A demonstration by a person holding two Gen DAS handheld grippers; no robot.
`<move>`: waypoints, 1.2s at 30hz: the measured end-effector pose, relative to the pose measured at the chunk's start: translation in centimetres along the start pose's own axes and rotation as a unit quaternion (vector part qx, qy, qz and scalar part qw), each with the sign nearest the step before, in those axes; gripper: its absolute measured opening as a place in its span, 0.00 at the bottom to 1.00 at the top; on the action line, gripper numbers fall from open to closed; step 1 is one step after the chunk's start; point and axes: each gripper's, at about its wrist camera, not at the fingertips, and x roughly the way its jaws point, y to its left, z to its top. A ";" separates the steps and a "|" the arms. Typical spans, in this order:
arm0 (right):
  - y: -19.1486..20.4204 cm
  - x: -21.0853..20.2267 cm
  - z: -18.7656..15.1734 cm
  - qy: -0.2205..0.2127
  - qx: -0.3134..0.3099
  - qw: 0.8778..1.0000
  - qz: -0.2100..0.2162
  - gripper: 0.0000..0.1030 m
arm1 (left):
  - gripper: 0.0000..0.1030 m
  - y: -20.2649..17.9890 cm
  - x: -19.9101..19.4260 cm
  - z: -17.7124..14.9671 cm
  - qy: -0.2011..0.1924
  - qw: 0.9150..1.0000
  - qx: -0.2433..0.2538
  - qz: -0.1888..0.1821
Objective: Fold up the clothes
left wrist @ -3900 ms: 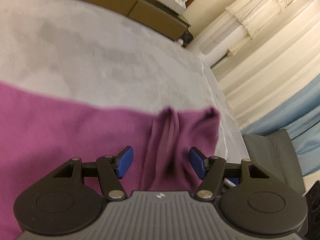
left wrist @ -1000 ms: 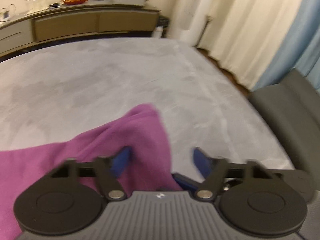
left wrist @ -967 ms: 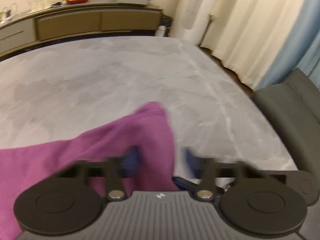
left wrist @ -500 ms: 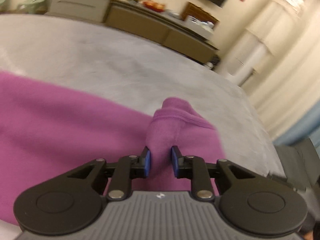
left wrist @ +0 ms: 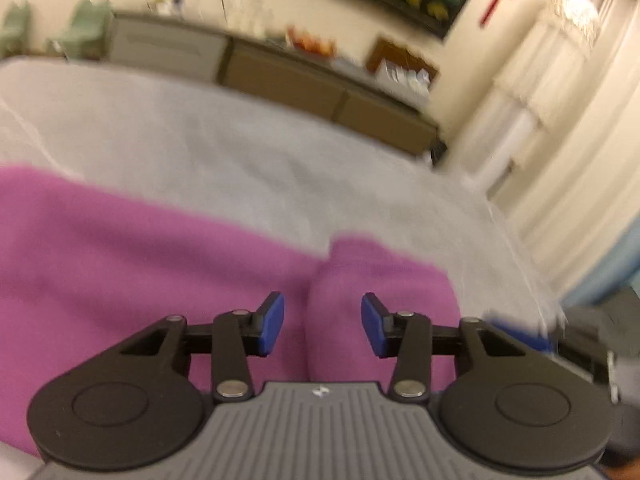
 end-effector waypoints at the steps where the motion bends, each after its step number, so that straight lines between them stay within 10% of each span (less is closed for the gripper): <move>1: -0.1 1.4 -0.2 0.025 -0.005 1.000 -0.010 0.35 | 0.45 0.3 0.9 -0.4 0.017 1.000 -0.001 0.006; 12: 3.2 6.7 0.7 0.104 -0.108 0.987 -0.066 0.60 | 0.52 11.2 -11.8 2.7 -0.051 0.997 -0.058 0.029; 18: 10.6 3.8 5.0 0.002 -0.150 0.976 -0.157 0.60 | 0.61 24.2 -22.6 4.4 -0.158 0.975 -0.112 0.107; 24: 30.7 6.3 6.5 -0.044 -0.257 0.965 0.027 0.74 | 0.63 37.5 -29.8 0.3 -0.225 0.916 -0.326 0.070; 27: 40.5 10.7 5.9 -0.061 -0.350 0.932 0.077 0.72 | 0.65 38.9 -30.3 -0.5 -0.224 0.911 -0.341 0.059; 31: 46.4 17.0 7.1 -0.050 -0.403 0.909 0.097 0.47 | 0.65 39.0 -28.8 -0.2 -0.194 0.923 -0.328 0.063; 33: 46.2 19.3 9.3 -0.025 -0.370 0.924 0.096 0.00 | 0.66 39.1 -28.1 -0.6 -0.188 0.924 -0.330 0.052; 36: 43.3 19.4 12.8 -0.024 -0.283 0.955 0.088 0.00 | 0.66 40.2 -25.9 -0.6 -0.184 0.921 -0.342 0.038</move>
